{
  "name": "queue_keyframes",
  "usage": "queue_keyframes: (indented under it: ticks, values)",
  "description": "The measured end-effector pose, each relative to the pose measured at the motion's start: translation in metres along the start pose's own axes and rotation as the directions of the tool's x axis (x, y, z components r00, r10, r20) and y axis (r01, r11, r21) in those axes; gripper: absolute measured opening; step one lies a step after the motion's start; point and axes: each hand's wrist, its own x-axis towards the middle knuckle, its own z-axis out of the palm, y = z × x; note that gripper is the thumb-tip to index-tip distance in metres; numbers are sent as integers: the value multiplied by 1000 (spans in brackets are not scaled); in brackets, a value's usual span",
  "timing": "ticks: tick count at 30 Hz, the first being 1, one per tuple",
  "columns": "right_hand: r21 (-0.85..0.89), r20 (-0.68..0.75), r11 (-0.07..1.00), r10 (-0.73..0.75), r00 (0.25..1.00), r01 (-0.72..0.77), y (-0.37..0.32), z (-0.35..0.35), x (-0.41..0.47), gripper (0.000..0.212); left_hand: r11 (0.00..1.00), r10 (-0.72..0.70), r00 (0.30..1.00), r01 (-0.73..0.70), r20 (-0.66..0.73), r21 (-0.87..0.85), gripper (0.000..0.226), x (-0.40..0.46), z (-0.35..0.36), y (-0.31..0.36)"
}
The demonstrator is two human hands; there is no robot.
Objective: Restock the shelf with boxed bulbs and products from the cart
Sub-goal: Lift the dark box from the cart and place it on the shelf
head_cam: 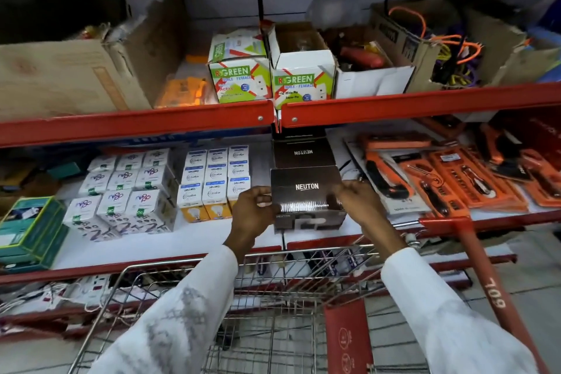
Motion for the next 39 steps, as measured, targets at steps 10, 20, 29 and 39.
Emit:
queue_keyframes:
  ticks: [10,20,29,39]
  values:
    - [-101,57,995,7,998,-1,40,10,42,43,990,-128,992,128,-1,-56,46,22,27,-27]
    - [-3,46,1000,-19,999,19,57,10,48,39,996,-89,996,89,-29,-8,50,19,35,-29]
    - [-21,-7,999,-40,999,40,67,12,52,34,996,-82,997,82,-9,-22,47,17,35,-26]
    - [-34,-333,957,-283,900,288,26,20,0,40,994,-99,988,92,-123,-56,42,-2,-7,-37]
